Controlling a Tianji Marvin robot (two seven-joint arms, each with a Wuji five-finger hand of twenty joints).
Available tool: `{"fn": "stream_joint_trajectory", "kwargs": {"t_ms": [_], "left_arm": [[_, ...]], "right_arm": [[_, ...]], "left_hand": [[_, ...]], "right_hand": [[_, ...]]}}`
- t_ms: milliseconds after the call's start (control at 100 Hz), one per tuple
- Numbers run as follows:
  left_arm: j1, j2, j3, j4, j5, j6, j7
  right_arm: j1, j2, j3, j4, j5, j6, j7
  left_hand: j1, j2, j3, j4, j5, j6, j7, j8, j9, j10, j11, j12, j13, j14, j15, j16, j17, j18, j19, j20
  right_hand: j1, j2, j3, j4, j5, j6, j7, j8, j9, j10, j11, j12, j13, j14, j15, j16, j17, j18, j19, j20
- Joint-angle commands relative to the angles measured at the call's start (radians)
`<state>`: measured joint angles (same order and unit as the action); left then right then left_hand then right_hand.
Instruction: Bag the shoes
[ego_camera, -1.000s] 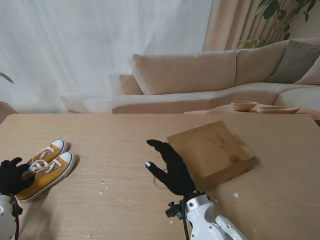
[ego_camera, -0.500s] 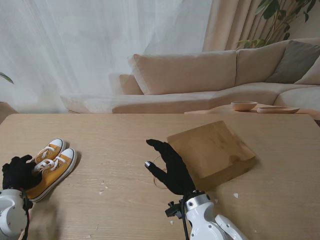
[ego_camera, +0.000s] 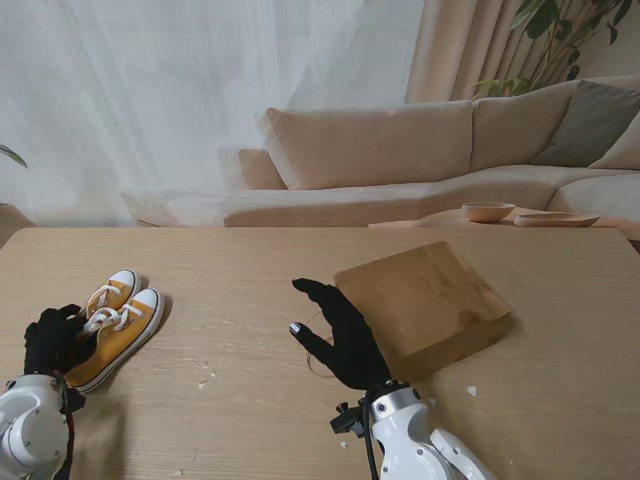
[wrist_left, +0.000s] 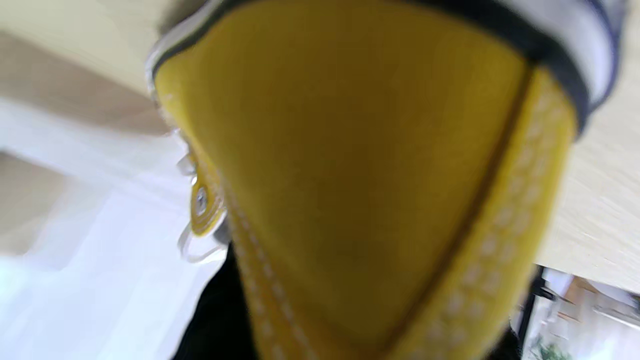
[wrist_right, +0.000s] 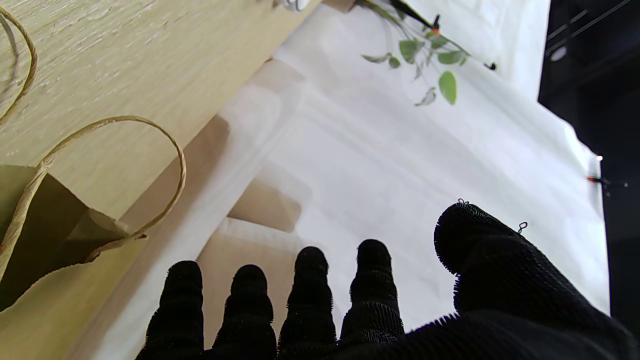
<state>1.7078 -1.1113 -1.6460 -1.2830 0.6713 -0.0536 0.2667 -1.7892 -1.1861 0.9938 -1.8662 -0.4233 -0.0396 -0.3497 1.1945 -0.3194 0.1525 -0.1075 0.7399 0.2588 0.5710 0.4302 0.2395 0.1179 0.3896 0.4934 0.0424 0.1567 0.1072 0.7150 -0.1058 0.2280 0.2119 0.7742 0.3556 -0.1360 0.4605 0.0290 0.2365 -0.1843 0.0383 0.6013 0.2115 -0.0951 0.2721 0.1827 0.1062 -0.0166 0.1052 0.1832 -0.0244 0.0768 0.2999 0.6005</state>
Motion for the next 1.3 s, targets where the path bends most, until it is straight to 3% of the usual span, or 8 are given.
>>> {"fn": "stream_joint_trajectory", "kwargs": {"t_ms": [0,300,600,800,980,1160,1200,1290], "left_arm": [[-0.004,-0.021,0.005,-0.002,0.000,-0.040,0.006],[-0.006,-0.039,-0.014,-0.005,-0.082,-0.271,0.046],[0.040,-0.036,-0.034,-0.134,-0.155,-0.344,-0.047],[0.061,-0.035,-0.029,-0.187,-0.218,-0.379,-0.094],[0.081,-0.030,-0.026,-0.229,-0.214,-0.352,-0.122],[0.118,-0.017,-0.051,-0.290,-0.124,-0.266,-0.144],[0.129,-0.014,-0.059,-0.306,-0.097,-0.245,-0.153],[0.151,-0.005,-0.076,-0.335,-0.030,-0.192,-0.169]], "right_arm": [[-0.004,-0.007,-0.002,-0.003,0.004,0.006,0.016],[0.002,-0.006,-0.005,0.001,0.006,0.014,0.024],[0.003,-0.007,-0.003,0.001,0.005,0.014,0.023],[-0.004,-0.007,0.003,-0.002,0.002,0.013,0.019],[-0.008,-0.006,0.005,-0.005,0.000,0.012,0.017],[-0.014,-0.006,0.011,-0.010,-0.002,0.009,0.014],[-0.017,-0.006,0.012,-0.012,-0.003,0.010,0.014],[-0.021,-0.006,0.015,-0.016,-0.004,0.011,0.013]], "left_hand": [[0.096,0.107,0.013,0.053,0.046,-0.072,0.104,0.058,0.000,0.002,0.036,0.027,-0.032,-0.020,0.005,0.026,0.000,-0.028,-0.027,-0.001],[0.096,0.089,0.030,0.054,0.063,-0.068,0.098,0.055,0.026,0.020,0.059,0.045,-0.021,-0.001,0.020,0.071,-0.006,-0.009,-0.007,0.021],[0.096,0.087,0.028,0.054,0.071,-0.076,0.096,0.060,0.038,0.023,0.062,0.047,-0.006,0.005,0.019,0.088,-0.011,-0.002,0.004,0.044],[0.096,0.076,0.043,0.055,0.068,-0.056,0.130,0.123,0.048,0.010,0.074,0.056,0.001,0.010,0.017,0.100,-0.014,0.002,0.011,0.066],[0.096,0.070,0.054,0.053,0.076,-0.045,0.102,0.117,0.043,0.008,0.073,0.056,-0.004,0.010,0.013,0.101,-0.014,0.001,0.006,0.070],[0.077,0.034,0.075,0.054,0.068,-0.054,0.040,0.057,0.037,0.018,0.064,0.053,-0.007,0.014,0.010,0.099,-0.012,0.005,-0.002,0.066],[0.026,0.004,0.155,0.034,0.048,-0.058,0.028,0.053,0.035,0.018,0.060,0.050,-0.009,0.013,0.010,0.092,-0.012,0.005,-0.004,0.068],[-0.059,-0.039,0.212,0.033,-0.027,-0.054,-0.024,0.051,-0.003,0.015,0.035,0.042,-0.021,0.003,0.005,0.082,-0.009,0.002,-0.014,0.054]], "right_hand": [[0.006,0.021,-0.024,-0.018,-0.005,-0.024,-0.005,0.018,-0.018,-0.028,0.011,0.000,0.002,-0.009,0.011,0.011,0.002,0.000,0.013,0.023],[0.007,0.022,-0.026,-0.017,-0.003,-0.022,-0.004,0.018,-0.018,-0.027,0.015,0.001,0.002,-0.010,0.013,0.010,0.003,0.000,0.014,0.024],[0.008,0.021,-0.027,-0.016,-0.004,-0.022,-0.004,0.018,-0.019,-0.027,0.015,0.001,0.002,-0.010,0.013,0.009,0.002,-0.001,0.014,0.024],[0.008,0.021,-0.027,-0.016,-0.002,-0.021,-0.003,0.018,-0.018,-0.027,0.016,0.001,0.002,-0.010,0.014,0.009,0.003,-0.001,0.014,0.024],[0.007,0.021,-0.027,-0.016,-0.003,-0.022,-0.003,0.018,-0.018,-0.026,0.016,0.001,0.002,-0.009,0.013,0.009,0.003,0.000,0.014,0.024],[0.008,0.018,-0.027,-0.016,-0.001,-0.022,-0.002,0.018,-0.017,-0.026,0.018,0.002,0.003,-0.010,0.015,0.009,0.003,0.000,0.014,0.024],[0.009,0.019,-0.026,-0.016,-0.002,-0.020,-0.003,0.017,-0.018,-0.026,0.018,0.002,0.002,-0.009,0.014,0.009,0.003,0.000,0.014,0.024],[0.008,0.019,-0.027,-0.016,-0.002,-0.021,-0.003,0.017,-0.019,-0.026,0.017,0.002,0.002,-0.010,0.014,0.009,0.002,0.000,0.014,0.024]]}}
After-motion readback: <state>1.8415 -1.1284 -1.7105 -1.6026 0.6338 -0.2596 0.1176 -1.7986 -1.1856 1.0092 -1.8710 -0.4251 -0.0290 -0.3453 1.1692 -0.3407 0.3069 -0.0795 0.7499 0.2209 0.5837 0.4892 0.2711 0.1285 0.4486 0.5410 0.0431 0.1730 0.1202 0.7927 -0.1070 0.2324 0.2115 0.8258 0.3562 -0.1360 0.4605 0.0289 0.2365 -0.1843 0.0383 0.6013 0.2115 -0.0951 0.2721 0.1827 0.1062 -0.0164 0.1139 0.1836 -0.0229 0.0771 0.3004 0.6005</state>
